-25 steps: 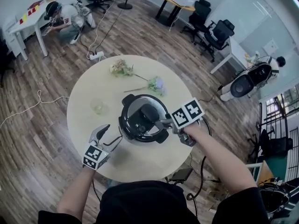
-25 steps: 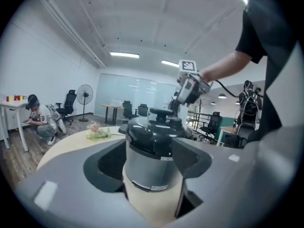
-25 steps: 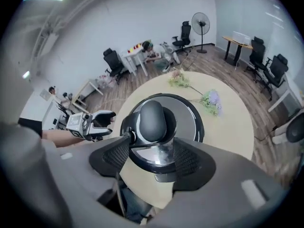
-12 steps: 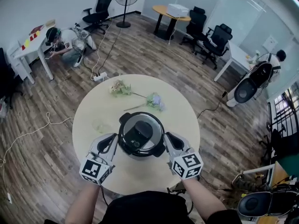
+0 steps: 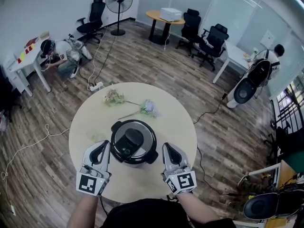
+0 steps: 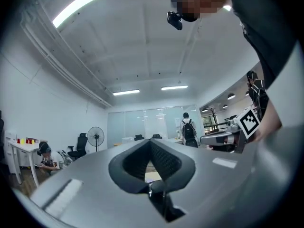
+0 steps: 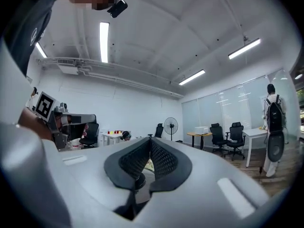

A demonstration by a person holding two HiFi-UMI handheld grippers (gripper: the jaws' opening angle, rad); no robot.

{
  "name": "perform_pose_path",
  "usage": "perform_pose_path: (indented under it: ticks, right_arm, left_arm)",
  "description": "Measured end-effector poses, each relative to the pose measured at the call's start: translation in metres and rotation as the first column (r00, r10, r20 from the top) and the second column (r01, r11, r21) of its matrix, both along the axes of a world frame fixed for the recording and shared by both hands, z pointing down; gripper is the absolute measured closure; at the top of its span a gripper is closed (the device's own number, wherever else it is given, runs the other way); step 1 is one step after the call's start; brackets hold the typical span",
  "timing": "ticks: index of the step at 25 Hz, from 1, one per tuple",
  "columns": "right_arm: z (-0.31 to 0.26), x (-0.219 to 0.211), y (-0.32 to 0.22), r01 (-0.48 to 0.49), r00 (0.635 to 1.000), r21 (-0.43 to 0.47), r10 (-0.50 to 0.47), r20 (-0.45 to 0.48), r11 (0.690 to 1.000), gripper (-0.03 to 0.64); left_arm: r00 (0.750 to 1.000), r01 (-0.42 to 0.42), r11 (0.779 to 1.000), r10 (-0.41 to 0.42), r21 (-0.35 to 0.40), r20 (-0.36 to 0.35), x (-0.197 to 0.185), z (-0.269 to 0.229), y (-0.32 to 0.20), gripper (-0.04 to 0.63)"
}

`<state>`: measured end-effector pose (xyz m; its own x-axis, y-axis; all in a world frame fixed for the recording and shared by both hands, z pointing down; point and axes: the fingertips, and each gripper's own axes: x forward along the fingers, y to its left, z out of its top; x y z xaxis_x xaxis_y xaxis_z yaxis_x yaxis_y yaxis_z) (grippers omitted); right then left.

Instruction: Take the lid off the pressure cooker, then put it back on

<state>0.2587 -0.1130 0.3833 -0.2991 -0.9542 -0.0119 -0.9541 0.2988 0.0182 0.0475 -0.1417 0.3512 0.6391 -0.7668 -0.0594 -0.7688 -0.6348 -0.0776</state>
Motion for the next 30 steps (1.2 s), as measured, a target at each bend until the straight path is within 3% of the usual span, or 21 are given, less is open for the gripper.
perform_pose_path:
  ticks: [14,30]
  right_arm:
    - [-0.013,0.019,0.003,-0.026,1.000,0.066,0.026,0.006,0.997,0.609]
    - [-0.011,0.025,0.003,-0.037,0.999,0.052,0.037,0.003,0.998,0.611]
  left_arm:
    - [0.999,0.048,0.999,-0.049,0.020,0.004,0.000,-0.005,0.004,0.595]
    - [0.998,0.062,0.998,-0.062,0.006,0.015,0.001,-0.001,0.005,0.595]
